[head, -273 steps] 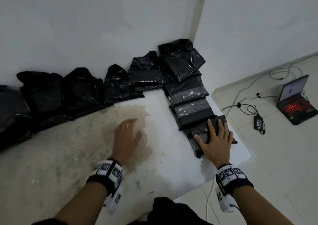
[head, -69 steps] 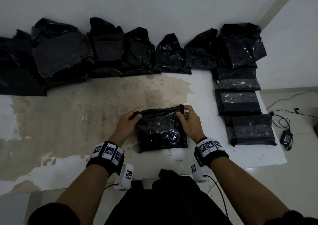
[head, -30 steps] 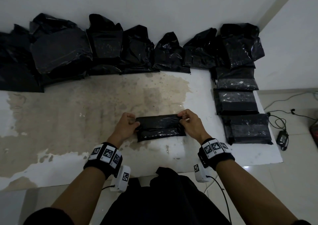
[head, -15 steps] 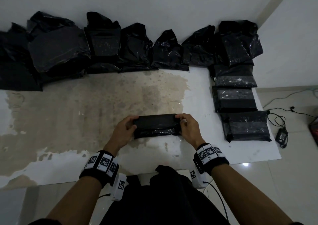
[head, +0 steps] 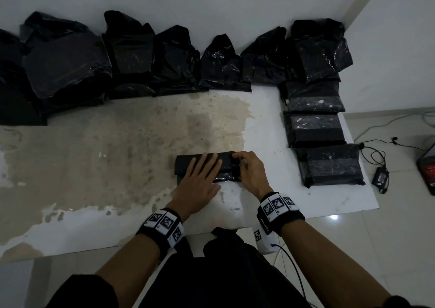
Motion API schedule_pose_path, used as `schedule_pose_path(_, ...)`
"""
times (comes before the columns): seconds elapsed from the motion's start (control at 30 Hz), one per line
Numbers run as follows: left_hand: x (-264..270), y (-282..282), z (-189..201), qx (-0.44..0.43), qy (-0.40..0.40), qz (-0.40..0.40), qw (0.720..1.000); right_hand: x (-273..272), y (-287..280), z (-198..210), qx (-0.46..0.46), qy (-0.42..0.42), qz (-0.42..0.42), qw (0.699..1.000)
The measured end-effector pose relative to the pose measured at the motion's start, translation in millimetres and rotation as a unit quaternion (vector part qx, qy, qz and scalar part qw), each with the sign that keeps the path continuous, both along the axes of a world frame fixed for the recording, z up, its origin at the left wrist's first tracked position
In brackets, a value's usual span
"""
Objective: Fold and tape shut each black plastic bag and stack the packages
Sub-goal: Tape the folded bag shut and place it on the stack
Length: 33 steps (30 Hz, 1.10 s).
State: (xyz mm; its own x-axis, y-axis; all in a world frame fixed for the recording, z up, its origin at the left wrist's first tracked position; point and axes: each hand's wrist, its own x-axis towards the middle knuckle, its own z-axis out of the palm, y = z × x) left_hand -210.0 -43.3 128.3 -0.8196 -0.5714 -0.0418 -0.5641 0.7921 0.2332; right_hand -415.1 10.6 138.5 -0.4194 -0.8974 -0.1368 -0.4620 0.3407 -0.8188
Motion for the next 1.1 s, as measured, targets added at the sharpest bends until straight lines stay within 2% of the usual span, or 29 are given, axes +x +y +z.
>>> schedule_pose_path(0.1,4.0,4.2,-11.3,-0.031,-0.014,-0.004,0.999,-6.2,-0.1,1.2,-0.002,0.004,0.005,1.0)
schedule_pose_path(0.23,1.2,5.1,-14.0,-0.074,0.01,0.006,0.997,-39.9,2.8,2.5,-0.008,0.025,-0.042,0.999)
schedule_pose_path(0.33,0.4,10.9,-17.8,-0.081,0.006,0.019,0.997,-77.6,-10.4,1.9,0.001,0.09,-0.042,0.995)
schedule_pose_path(0.47,-2.8,19.1,-22.6,-0.074,0.0,0.053,0.996,-108.9,-45.3,8.9,0.044,0.191,0.066,0.978)
schedule_pose_path(0.63,-6.9,25.1,-22.3,-0.07,-0.002,0.081,0.994,-116.6,-71.6,15.8,0.099,0.295,0.21,0.927)
schedule_pose_path(0.97,-7.9,27.6,-13.0,-0.06,-0.013,0.085,0.994,-121.2,-90.3,19.9,0.052,0.412,0.278,0.866)
schedule_pose_path(1.1,-11.8,29.7,-7.9,-0.052,-0.007,0.091,0.995,-123.7,-90.7,27.2,0.047,0.397,0.301,0.866)
